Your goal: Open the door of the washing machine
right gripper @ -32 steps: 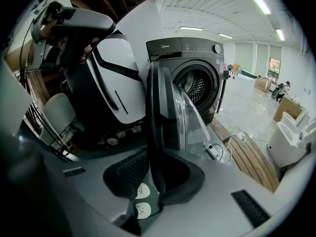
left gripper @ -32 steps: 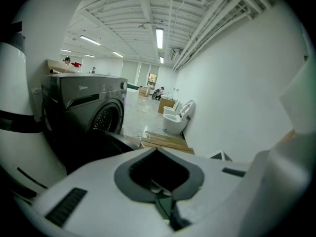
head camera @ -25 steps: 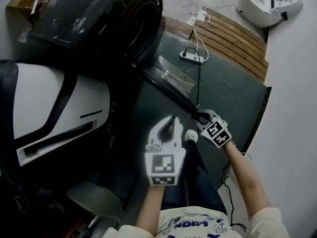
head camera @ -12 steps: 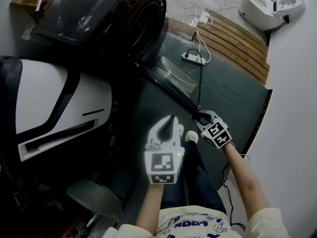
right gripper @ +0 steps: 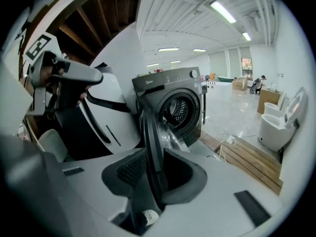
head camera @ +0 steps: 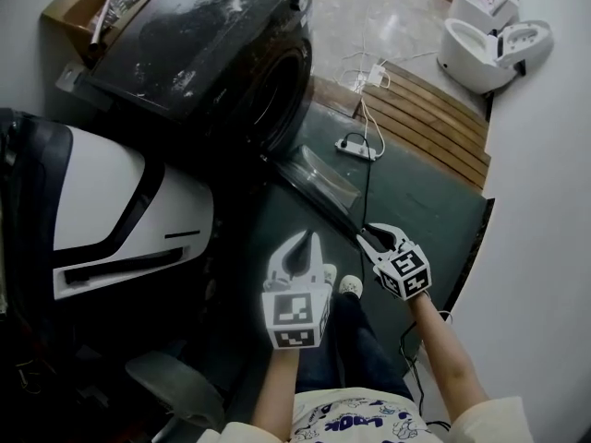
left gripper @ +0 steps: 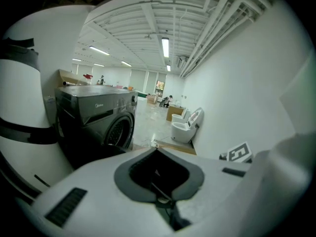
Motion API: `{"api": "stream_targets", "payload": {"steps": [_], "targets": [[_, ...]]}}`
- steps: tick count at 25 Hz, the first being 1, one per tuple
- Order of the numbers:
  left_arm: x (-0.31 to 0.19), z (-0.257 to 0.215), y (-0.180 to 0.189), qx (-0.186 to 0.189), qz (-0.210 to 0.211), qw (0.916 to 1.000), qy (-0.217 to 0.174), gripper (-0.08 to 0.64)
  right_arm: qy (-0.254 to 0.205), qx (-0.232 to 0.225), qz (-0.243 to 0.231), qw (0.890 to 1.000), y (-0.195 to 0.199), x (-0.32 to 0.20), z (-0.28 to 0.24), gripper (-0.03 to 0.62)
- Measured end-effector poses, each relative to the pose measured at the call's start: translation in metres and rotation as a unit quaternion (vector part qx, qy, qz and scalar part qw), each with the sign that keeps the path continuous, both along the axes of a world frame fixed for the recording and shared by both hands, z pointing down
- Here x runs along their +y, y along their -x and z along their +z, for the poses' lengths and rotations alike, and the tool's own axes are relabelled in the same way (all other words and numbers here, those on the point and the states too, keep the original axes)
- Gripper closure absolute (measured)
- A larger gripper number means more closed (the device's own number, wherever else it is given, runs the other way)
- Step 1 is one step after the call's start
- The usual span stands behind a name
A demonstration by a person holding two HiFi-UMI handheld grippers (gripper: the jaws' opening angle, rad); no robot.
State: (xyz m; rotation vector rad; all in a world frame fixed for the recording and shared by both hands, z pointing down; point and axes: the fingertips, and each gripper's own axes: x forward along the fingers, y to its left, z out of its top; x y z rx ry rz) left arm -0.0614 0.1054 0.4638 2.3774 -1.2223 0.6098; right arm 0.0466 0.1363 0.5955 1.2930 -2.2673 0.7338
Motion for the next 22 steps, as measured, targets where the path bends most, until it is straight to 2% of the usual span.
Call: {"api": "stream_targets", "payload": {"steps": [6, 9, 14, 22], "targets": [[-0.016, -0.050, 0.006, 0.013, -0.017, 0.9990, -0.038, 0.558, -0.086, -0.019, 0.070, 0.994, -0.015, -0.033, -0.102, 0.479], [-0.023, -0.079, 0.007, 0.022, -0.022, 0.9976, -0.061, 0.557, -0.132, -0.008, 0.099, 0.986, -0.022, -0.043, -0.156, 0.497], [-0.033, -0.132, 0.005, 0.035, -0.029, 0.9933, -0.107, 0.558, -0.196, 0.010, 0.117, 0.974, -0.026, -0.057, -0.236, 0.525], [-0.046, -0.215, 0.009, 0.045, -0.044, 0.9807, -0.185, 0.558, -0.263, 0.006, 0.151, 0.953, -0.035, -0.068, -0.333, 0.546]]}}
